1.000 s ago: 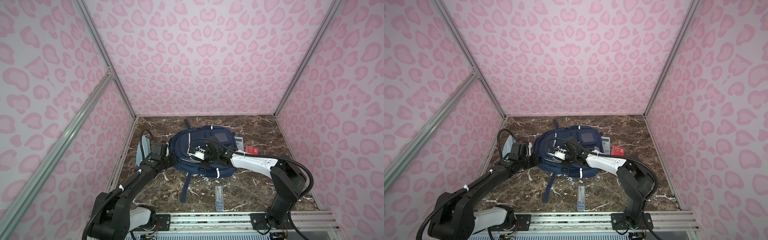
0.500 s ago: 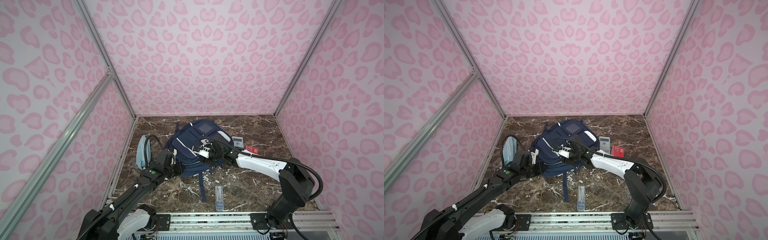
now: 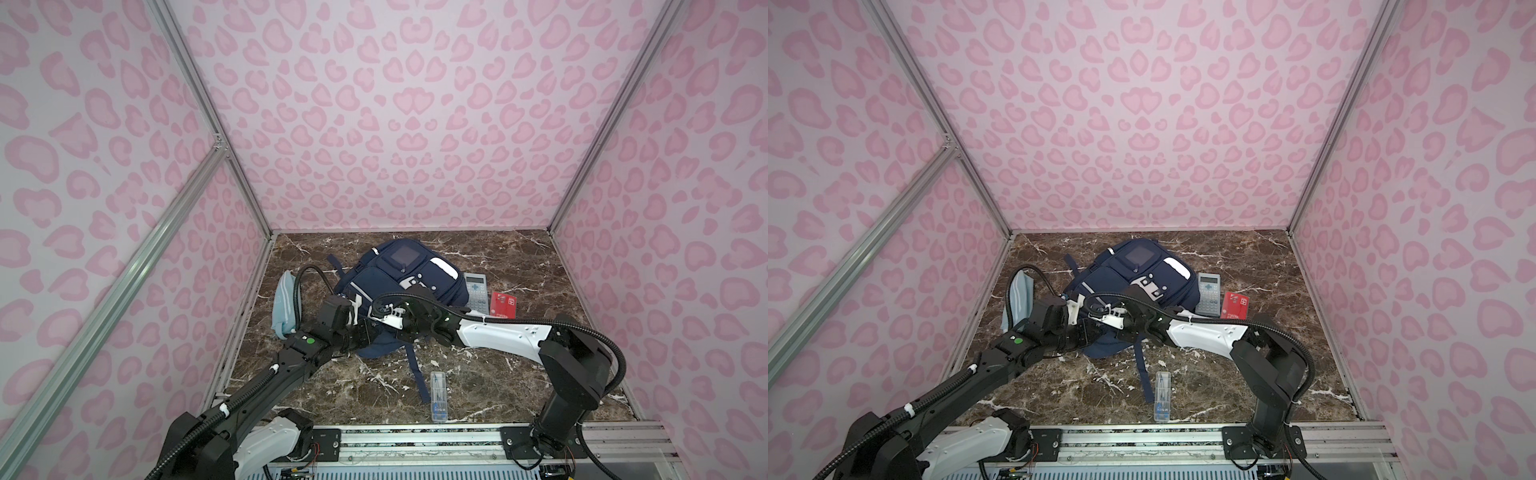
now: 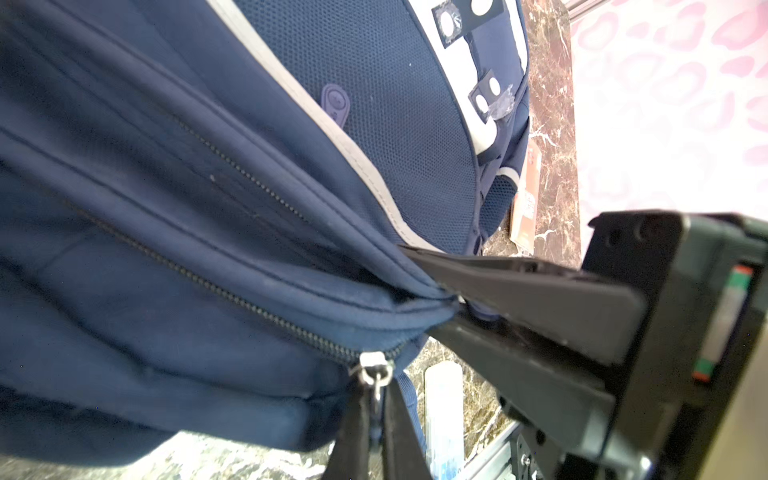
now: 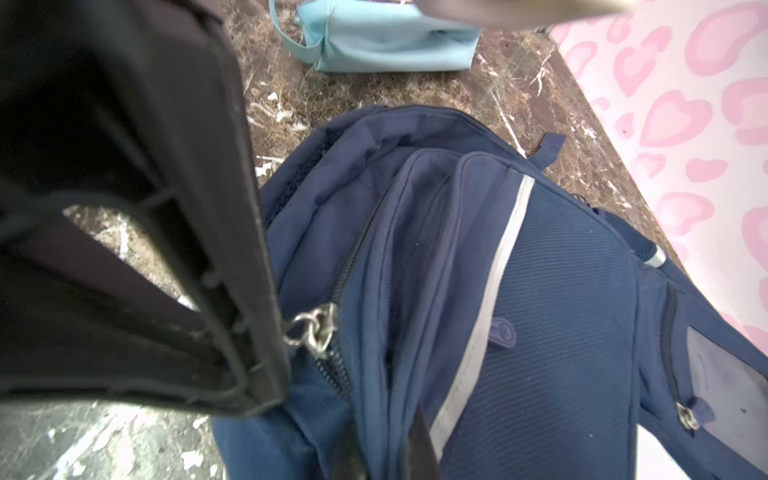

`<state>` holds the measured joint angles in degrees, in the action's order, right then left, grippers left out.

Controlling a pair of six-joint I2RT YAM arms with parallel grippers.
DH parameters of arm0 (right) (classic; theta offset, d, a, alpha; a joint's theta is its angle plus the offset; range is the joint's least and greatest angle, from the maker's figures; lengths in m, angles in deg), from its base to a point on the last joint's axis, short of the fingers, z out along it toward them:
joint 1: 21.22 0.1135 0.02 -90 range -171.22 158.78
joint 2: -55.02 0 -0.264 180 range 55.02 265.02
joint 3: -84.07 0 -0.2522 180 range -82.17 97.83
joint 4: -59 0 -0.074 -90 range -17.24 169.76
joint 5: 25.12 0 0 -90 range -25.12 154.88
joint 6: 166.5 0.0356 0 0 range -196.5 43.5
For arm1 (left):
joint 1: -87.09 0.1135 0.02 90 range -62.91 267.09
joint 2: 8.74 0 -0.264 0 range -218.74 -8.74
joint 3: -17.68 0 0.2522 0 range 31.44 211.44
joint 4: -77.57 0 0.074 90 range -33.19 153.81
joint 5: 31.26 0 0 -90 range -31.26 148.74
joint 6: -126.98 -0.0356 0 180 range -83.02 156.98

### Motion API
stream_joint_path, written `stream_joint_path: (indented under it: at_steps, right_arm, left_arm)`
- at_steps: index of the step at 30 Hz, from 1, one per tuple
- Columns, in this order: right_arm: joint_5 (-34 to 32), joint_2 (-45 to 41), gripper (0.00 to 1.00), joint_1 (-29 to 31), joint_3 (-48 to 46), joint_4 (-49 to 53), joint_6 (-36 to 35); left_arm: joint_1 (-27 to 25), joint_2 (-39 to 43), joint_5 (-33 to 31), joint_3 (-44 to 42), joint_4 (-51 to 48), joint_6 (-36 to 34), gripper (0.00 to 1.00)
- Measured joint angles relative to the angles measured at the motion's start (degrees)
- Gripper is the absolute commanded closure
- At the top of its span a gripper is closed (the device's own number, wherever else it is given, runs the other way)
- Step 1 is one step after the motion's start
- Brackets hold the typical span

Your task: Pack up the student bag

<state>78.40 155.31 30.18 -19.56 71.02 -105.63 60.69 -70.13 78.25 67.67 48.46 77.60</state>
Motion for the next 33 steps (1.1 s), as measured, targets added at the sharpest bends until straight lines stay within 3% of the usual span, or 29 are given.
stream_joint_path:
  at_steps: [8, 14, 17, 21, 23, 26, 30, 32, 33]
  right_arm:
    - [6.51, -2.93, 1.00, -3.32, -3.74, -2.78, -4.33]
    - [11.98, -3.78, 1.00, -8.17, -4.26, -2.78, -6.69]
    - [13.94, -4.50, 0.70, -11.43, -3.87, -1.29, -7.06]
    - [9.51, -8.04, 0.38, -11.58, -3.63, 4.07, -5.40]
    - [7.85, -10.27, 0.30, -10.16, -3.63, 5.05, -4.17]
    - [7.54, -11.91, 0.31, -6.51, -2.82, 4.83, -2.95]
    - [6.54, -8.96, 0.40, -3.23, -0.87, 4.17, -2.54]
    - [5.62, -6.23, 0.56, -1.99, 0.46, 4.22, -2.56]
    - [5.31, -4.90, 0.71, -1.51, 1.36, 4.72, -2.67]
  left_arm:
    - [17.51, -0.98, 2.21, 0.52, -1.90, -3.45, 0.97]
    - [21.40, -1.97, 3.08, 0.37, -0.90, -4.46, 0.97]
    - [19.43, 0.15, 3.89, -1.51, 0.50, -4.20, 0.97]
    - [12.90, 2.16, 1.79, -3.02, 1.22, -1.73, 0.97]
    - [8.79, 2.51, 0.85, -2.75, 1.11, -0.72, 0.97]
    - [3.98, 3.02, 0.92, -1.53, 0.52, 0.92, 0.97]
    - [2.40, 3.65, 2.16, -0.72, 0.48, 2.89, 0.97]
    - [2.21, 3.67, 2.97, -0.70, 0.50, 3.19, 0.97]
    - [2.16, 3.67, 3.19, -0.70, 0.50, 3.32, 0.97]
